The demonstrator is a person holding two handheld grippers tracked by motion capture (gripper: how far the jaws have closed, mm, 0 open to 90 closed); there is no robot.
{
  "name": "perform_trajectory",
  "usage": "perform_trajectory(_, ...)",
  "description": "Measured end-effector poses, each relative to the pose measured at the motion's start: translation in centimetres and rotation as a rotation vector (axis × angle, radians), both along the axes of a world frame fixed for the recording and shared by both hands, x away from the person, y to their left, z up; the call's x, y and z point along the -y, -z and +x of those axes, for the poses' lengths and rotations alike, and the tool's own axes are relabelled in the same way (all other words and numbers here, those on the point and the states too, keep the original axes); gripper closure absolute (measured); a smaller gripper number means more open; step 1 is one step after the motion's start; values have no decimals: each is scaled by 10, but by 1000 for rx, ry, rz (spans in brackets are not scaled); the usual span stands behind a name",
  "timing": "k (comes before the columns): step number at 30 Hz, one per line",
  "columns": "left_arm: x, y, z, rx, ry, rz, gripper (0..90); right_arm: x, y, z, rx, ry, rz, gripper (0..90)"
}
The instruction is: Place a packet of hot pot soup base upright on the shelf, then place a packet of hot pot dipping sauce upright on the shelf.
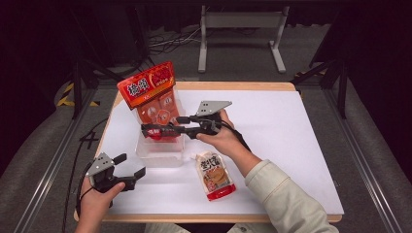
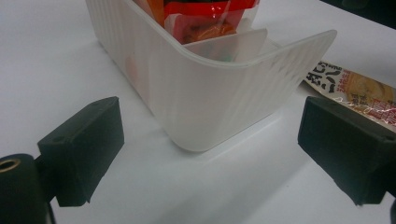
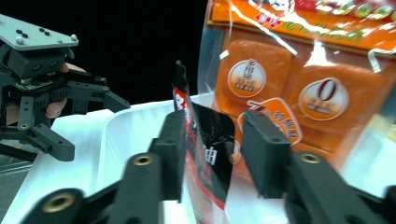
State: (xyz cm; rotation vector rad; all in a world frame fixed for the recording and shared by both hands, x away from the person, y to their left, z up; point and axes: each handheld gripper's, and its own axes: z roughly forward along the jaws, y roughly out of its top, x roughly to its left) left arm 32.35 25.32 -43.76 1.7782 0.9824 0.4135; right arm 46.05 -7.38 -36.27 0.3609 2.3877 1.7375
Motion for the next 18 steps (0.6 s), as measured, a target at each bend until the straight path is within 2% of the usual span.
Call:
perform_trajectory(4, 1, 0, 1, 4, 4, 3, 78, 10, -9, -4, -13, 7, 1, 495)
perform_trajectory(9, 2, 0, 2, 0, 9, 6, 78, 29, -19, -11, -20, 66, -17, 427)
perform_trajectory(11, 2, -1, 2, 0, 8, 6, 79, 34, -23, -15, -17, 67, -18, 408)
perform_trajectory(13, 2, -1, 2, 2, 9, 7, 78, 39, -27, -19, 8, 64, -24, 402)
perform_trajectory(18, 2, -1, 2, -12, 9, -15, 84, 49, -35, -27, -17, 32, -18, 401)
